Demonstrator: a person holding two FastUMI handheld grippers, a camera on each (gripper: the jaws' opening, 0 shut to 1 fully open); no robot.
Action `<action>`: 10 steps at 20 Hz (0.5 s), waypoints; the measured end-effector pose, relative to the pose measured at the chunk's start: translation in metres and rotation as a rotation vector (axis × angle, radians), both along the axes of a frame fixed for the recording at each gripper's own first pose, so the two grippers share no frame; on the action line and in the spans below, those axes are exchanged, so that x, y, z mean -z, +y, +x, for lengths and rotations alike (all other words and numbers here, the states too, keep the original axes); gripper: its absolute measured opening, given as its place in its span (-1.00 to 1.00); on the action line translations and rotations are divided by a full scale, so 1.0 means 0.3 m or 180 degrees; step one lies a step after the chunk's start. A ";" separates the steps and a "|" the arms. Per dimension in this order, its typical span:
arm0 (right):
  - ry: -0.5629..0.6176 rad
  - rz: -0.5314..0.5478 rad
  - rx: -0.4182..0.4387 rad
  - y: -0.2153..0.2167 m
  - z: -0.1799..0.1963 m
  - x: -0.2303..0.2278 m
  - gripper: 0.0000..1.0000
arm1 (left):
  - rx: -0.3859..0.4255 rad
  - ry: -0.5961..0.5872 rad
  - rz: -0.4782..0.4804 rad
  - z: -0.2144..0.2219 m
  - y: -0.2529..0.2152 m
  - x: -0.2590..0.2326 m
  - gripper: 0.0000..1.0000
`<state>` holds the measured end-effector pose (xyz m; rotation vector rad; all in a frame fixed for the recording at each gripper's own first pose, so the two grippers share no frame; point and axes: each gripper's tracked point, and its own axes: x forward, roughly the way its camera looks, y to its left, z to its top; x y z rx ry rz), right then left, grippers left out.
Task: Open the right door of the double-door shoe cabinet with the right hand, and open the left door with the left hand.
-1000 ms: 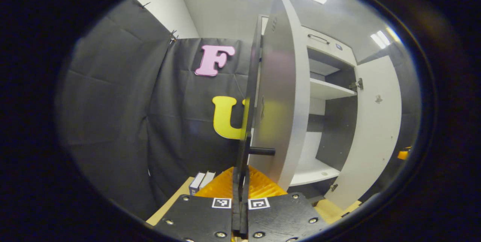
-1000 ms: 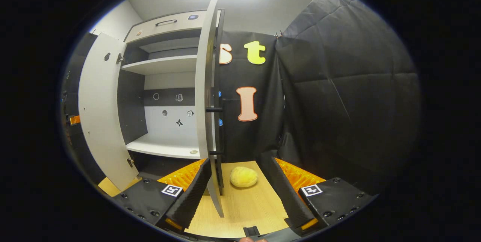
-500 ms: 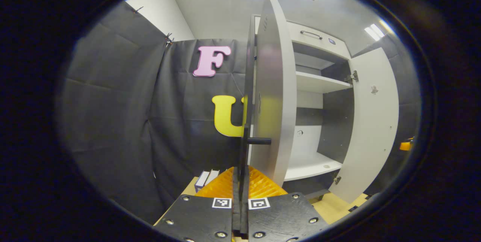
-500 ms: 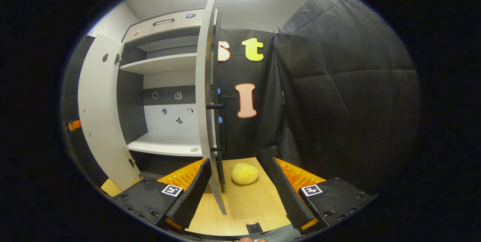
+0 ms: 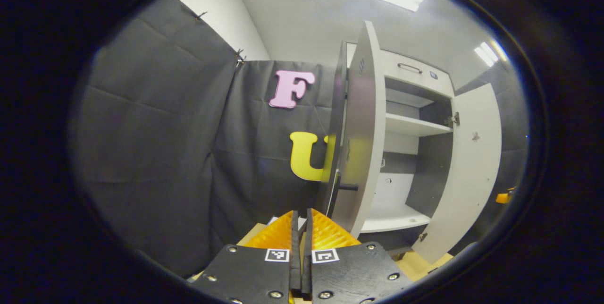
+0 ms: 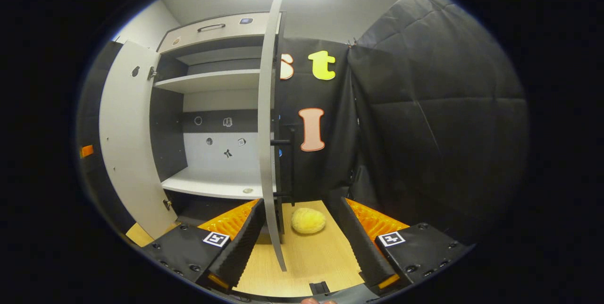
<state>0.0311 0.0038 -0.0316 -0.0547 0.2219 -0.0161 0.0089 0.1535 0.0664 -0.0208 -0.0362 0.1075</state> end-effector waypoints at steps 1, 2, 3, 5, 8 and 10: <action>0.0040 -0.0026 0.0044 0.000 0.005 0.008 0.92 | -0.0117 -0.0011 0.0051 -0.033 0.010 -0.011 -0.95; 0.0054 -0.0025 0.0007 0.014 0.003 0.008 0.92 | -0.0224 -0.0009 0.0124 -0.079 0.020 -0.018 -0.73; 0.0048 0.0006 -0.0057 0.030 0.015 0.000 0.93 | -0.0308 -0.0005 0.0175 -0.122 0.018 -0.017 -0.51; 0.0014 0.0024 -0.0180 0.042 0.041 -0.009 0.96 | -0.0438 -0.0008 0.0157 -0.193 -0.021 0.002 -0.29; -0.0046 0.0072 -0.0282 0.038 0.060 -0.015 0.97 | -0.0654 0.0031 0.0096 -0.236 -0.074 0.048 1.00; -0.0047 0.0140 -0.0348 0.030 0.078 -0.015 0.94 | -0.0661 0.0051 0.0027 -0.231 -0.148 0.062 0.96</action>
